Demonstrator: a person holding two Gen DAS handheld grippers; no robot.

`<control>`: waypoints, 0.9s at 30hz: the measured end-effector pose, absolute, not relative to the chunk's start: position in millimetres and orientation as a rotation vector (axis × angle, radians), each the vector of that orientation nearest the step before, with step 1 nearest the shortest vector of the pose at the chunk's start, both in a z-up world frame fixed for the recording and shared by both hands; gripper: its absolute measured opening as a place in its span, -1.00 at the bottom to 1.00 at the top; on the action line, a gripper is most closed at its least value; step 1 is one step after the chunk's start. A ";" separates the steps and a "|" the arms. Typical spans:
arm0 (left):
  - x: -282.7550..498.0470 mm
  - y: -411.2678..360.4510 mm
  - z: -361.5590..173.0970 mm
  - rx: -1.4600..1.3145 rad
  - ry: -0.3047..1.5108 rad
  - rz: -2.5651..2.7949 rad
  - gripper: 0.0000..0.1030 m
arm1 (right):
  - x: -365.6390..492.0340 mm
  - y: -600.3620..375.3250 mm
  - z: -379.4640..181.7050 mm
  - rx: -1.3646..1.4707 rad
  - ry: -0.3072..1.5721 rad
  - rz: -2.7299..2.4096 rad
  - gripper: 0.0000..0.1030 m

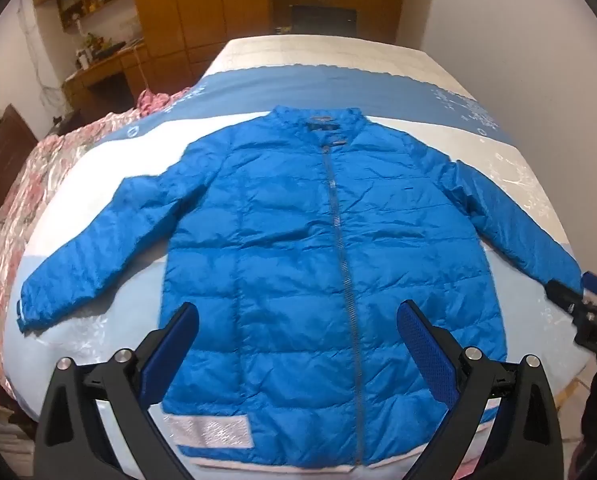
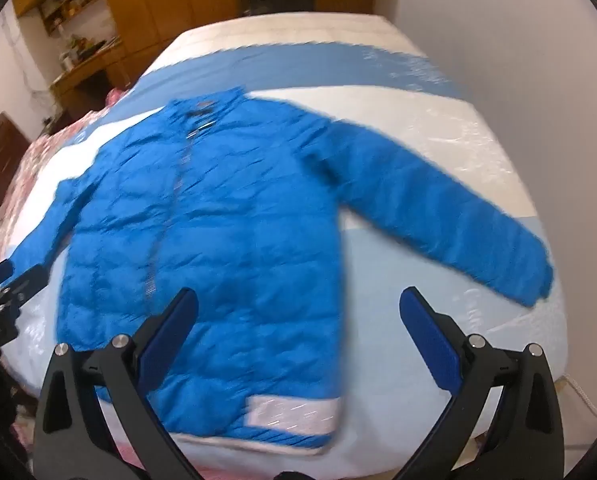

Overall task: Fold large clothes
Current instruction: 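Grasp a jacket sleeve cuff with the right gripper and fold it across the front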

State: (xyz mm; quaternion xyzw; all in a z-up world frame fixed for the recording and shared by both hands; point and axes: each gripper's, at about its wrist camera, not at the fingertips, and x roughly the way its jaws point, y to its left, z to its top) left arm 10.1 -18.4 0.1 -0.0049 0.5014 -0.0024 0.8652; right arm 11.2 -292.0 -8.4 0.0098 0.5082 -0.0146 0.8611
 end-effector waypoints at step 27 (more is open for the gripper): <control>123.2 -231.7 -83.3 0.029 1.117 -0.038 0.92 | 37.6 -695.1 -138.2 0.385 1.307 -0.275 0.94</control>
